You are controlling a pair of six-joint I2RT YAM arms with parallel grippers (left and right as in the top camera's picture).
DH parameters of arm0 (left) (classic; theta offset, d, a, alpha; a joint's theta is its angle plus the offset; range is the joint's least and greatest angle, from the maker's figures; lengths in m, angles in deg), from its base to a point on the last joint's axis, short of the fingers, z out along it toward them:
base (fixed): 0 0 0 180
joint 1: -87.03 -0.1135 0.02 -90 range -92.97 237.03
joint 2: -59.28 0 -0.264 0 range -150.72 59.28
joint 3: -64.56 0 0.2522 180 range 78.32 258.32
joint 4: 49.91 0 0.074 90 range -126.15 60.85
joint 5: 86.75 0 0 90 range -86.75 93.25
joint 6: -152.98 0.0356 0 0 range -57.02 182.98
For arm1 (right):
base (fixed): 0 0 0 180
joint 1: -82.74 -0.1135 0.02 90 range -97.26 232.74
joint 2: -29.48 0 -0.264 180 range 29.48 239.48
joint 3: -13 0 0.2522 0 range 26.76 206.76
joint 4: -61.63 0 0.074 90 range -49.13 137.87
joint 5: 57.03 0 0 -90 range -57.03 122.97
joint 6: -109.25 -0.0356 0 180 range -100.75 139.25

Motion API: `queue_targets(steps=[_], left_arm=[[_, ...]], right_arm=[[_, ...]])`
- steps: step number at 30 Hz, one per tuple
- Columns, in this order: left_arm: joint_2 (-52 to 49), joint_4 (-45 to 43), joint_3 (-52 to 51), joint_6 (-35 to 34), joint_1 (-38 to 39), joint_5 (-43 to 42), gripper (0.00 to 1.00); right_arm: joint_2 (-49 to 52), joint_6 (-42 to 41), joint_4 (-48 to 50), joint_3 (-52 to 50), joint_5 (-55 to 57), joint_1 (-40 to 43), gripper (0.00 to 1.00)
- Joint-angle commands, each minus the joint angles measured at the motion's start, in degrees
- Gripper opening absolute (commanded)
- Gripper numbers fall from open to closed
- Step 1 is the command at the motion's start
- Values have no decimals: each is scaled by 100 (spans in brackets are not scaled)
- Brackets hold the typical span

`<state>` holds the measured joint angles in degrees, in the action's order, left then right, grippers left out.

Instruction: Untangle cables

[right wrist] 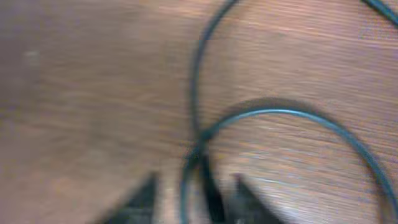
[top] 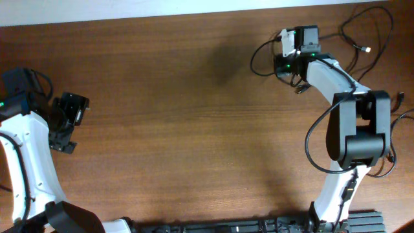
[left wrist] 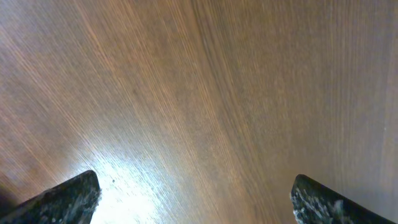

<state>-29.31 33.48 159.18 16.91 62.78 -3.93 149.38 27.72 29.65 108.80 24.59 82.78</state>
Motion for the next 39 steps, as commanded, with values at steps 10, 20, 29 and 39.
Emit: queue_targets(steps=[10,20,29,39], left_arm=[[120,334,94,72,-28,-164,99],[118,358,94,72,-28,-166,99],[120,339,94,72,-28,-164,99],[120,334,94,72,-31,-162,99]], right_arm=[[-645,-3305,-1366,149,1847,1401,80],[782,-3351,22,151,2070,1668,57],[863,-2680,-9,155,2114,828,4],[-160,-1248,-2568,2568,1912,1202,96]])
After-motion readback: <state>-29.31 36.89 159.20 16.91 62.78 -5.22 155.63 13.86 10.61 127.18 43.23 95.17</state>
